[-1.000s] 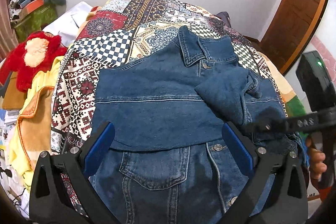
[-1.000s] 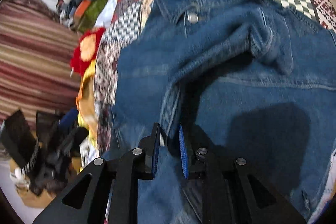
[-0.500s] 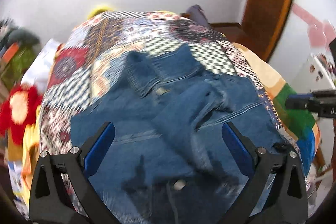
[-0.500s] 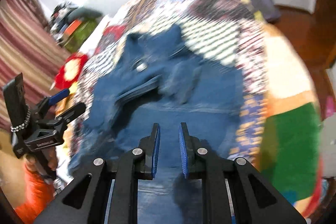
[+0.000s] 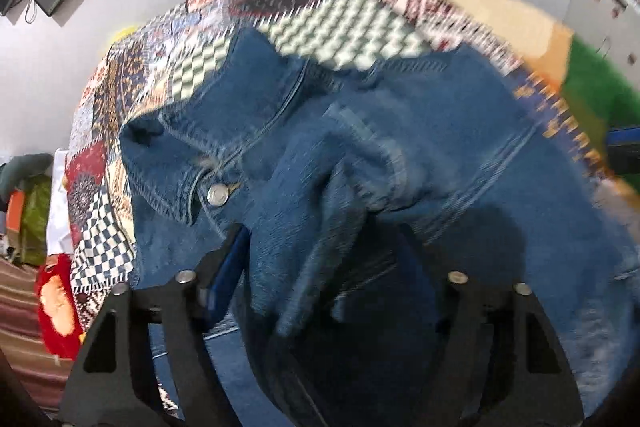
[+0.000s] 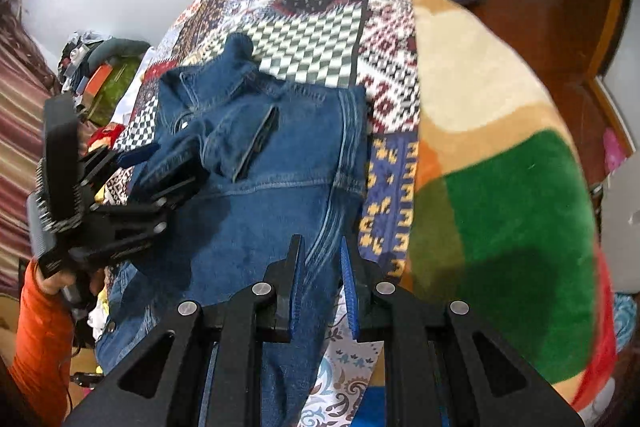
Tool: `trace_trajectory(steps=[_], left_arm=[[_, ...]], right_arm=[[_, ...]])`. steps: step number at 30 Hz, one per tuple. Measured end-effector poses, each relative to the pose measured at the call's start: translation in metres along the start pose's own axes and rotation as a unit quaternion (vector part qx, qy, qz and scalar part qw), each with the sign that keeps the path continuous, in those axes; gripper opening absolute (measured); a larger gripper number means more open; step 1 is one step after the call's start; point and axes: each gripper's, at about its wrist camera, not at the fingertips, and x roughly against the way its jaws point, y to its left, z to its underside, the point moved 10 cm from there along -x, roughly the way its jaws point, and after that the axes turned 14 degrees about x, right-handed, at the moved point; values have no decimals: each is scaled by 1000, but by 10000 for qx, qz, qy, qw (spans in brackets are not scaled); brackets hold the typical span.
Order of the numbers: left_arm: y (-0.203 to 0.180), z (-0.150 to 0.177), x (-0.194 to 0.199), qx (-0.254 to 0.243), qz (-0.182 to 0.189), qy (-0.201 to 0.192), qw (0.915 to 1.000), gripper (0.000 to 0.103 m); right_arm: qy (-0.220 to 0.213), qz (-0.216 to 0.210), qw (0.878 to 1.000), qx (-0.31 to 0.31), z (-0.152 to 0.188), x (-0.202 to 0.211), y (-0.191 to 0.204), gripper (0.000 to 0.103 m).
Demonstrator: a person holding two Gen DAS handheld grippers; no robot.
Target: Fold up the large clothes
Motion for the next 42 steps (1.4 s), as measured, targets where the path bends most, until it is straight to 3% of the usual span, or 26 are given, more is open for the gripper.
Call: trace_trajectory(steps=[2,4,6,13,17,20,23,26,28,31,37,42], left_arm=[[12,4,-11,66,-166,112,9998,46],[25,5,-16,251,-247,135,9993,16],[35,-1,-9,549,-84,29,9984,12],[76,-39,61,1176,114,-998,9880,10],[101,-35,88,1534,391,-1218,9799,11],[110,-11,88,1672,549,-1120,9780,14],[121,23,66,1803,491,-823,9789,22],[138,62,31,2355,810,-251,9682,34],[148,86,13,2630,816,-29,9613,43],[161,118,-2,3016,943,104,9487,63],[172,152,-3,3310,853,76,9397,68],[191,185,-6,3803,1156,225,9173,71]], right_arm=[[72,-84,9999,19,2,-8,4,14],[170,-139,9997,47,5,-18,8,14],[285,-79,9995,143,8,-28,12,14],[442,140,9984,325,17,-46,16,14],[453,197,9982,336,18,-47,15,14],[449,304,9978,375,19,-48,17,17],[442,551,9965,441,20,-49,15,26],[387,897,9940,483,21,-48,8,51],[336,1209,9906,540,21,-45,1,72],[303,1230,9905,537,22,-46,-3,74],[358,1313,9897,434,21,-47,-6,75],[371,1377,9891,353,22,-47,-6,76]])
